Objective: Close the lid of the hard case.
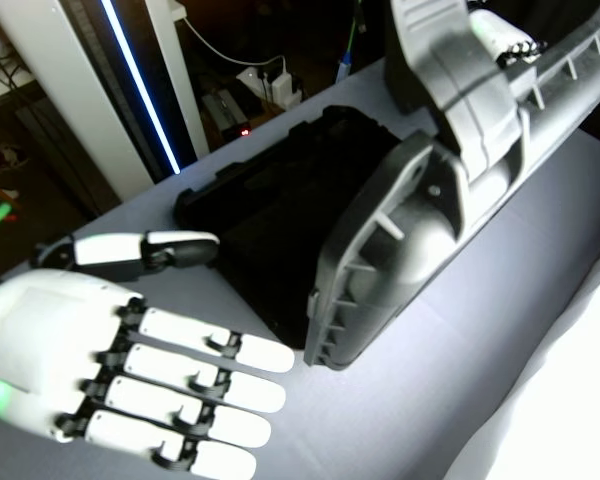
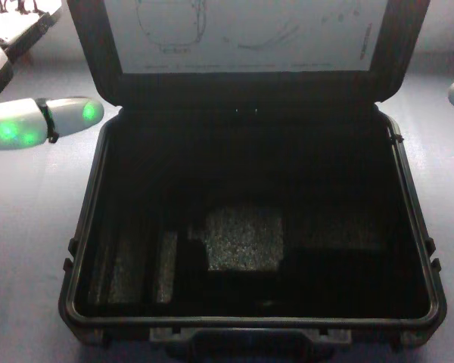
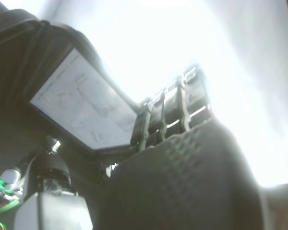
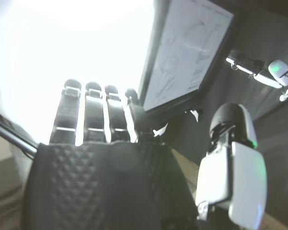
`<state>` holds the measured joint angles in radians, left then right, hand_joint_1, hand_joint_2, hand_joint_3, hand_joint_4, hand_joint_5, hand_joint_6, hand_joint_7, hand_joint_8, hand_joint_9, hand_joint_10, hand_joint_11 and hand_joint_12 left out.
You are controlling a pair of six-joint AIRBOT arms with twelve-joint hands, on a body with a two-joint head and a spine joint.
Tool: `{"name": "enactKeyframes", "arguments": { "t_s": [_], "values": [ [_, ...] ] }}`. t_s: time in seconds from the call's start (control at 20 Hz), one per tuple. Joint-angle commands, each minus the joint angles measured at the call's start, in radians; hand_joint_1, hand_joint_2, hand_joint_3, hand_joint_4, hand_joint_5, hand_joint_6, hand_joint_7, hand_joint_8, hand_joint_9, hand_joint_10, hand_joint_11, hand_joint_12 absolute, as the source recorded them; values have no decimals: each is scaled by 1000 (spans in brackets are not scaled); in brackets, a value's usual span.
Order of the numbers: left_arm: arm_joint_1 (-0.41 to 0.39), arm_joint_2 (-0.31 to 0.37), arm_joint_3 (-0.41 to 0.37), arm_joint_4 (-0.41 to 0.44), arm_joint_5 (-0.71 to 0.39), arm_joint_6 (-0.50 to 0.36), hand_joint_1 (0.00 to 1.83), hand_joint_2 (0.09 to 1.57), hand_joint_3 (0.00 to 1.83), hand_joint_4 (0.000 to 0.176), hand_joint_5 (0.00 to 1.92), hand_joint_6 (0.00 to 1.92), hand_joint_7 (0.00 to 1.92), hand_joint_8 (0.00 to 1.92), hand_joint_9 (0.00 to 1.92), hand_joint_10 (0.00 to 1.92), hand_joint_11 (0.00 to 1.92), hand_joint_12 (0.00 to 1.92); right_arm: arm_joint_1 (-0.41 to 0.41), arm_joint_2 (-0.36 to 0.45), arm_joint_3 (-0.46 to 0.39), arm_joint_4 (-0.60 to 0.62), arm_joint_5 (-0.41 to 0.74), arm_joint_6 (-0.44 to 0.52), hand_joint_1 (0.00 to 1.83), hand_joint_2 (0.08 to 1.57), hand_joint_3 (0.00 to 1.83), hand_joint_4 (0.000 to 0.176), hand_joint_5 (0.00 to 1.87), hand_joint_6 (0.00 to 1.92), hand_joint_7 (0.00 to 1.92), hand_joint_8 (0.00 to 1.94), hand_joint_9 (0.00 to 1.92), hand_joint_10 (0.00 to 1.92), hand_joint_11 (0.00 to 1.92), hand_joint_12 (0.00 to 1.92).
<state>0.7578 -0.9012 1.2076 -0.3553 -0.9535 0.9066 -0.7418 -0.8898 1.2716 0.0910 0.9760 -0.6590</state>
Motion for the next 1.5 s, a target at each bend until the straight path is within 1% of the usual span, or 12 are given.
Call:
{"name": "enactKeyframes", "arguments": {
  "t_s": [0.0, 0.25, 0.35, 0.45, 0.65, 0.85, 0.95, 1.0, 1.05, 1.1, 1.25, 1.45],
  "values": [
    [-22, 0, 14, -5, -86, 6, 74, 967, 0, 0, 0, 0, 0, 0, 0, 0, 0, 0, 22, 3, 12, 23, 90, -1, 69, 971, 0, 0, 0, 0, 0, 0, 0, 0, 2, 1],
    [-86, -17, 47, 10, -30, 26, 117, 949, 0, 0, 0, 0, 0, 0, 0, 0, 0, 0, 89, -19, 50, 10, 42, -1, 103, 975, 4, 0, 0, 0, 11, 4, 13, 5, 58, 26],
    [-115, -22, 57, 12, -21, 40, 67, 961, 0, 0, 0, 0, 0, 0, 0, 0, 0, 0, 122, -33, 66, 4, 26, -1, 101, 975, 4, 13, 0, 0, 0, 0, 0, 0, 12, 7],
    [-152, -28, 70, 23, -6, 43, 23, 955, 0, 0, 0, 0, 0, 0, 0, 0, 0, 0, 149, -47, 78, -4, 19, -1, 107, 972, 2, 0, 0, 0, 0, 0, 0, 0, 11, 7],
    [-233, -50, 94, 86, 58, 59, 0, 948, 0, 0, 0, 0, 0, 0, 0, 0, 0, 0, 202, -88, 109, -30, -16, -1, 123, 993, 11, 0, 14, 4, 10, 3, 29, 10, 171, 80],
    [-316, -90, 133, 136, 131, 66, 44, 939, 0, 0, 0, 0, 0, 0, 0, 0, 0, 0, 264, -122, 143, -76, -89, -1, 196, 971, 0, 0, 0, 0, 0, 0, 0, 0, 12, 9],
    [-334, -91, 133, 155, 137, 75, 5, 924, 0, 0, 0, 0, 0, 0, 0, 0, 0, 0, 274, -127, 144, -94, -95, -1, 207, 959, 0, 0, 0, 0, 0, 0, 0, 0, 49, 23],
    [-337, -88, 130, 160, 135, 75, 0, 923, 0, 0, 0, 0, 0, 0, 0, 0, 0, 0, 275, -127, 141, -103, -94, -1, 202, 970, 0, 2, 31, 0, 0, 0, 21, 0, 9, 465],
    [-334, -83, 124, 162, 128, 75, 6, 927, 0, 0, 0, 0, 0, 0, 0, 0, 0, 0, 275, -126, 136, -113, -93, -1, 209, 978, 0, 0, 24, 0, 0, 0, 57, 1, 30, 774],
    [-324, -71, 110, 163, 115, 75, 4, 940, 0, 0, 0, 0, 0, 0, 0, 0, 0, 0, 275, -122, 127, -121, -87, -1, 196, 982, 3, 0, 22, 0, 0, 0, 55, 0, 5, 825],
    [-282, -23, 54, 171, 54, 75, 24, 942, 0, 0, 0, 0, 0, 0, 0, 0, 0, 0, 275, -88, 78, -131, -32, -1, 195, 956, 0, 0, 23, 2, 0, 0, 0, 0, 0, 88],
    [-224, 36, -20, 196, -17, 75, 95, 941, 0, 0, 0, 0, 0, 0, 0, 0, 0, 0, 259, -49, 18, -149, 27, -1, 167, 959, 10, 0, 0, 0, 0, 0, 0, 0, 36, 16]
  ]
}}
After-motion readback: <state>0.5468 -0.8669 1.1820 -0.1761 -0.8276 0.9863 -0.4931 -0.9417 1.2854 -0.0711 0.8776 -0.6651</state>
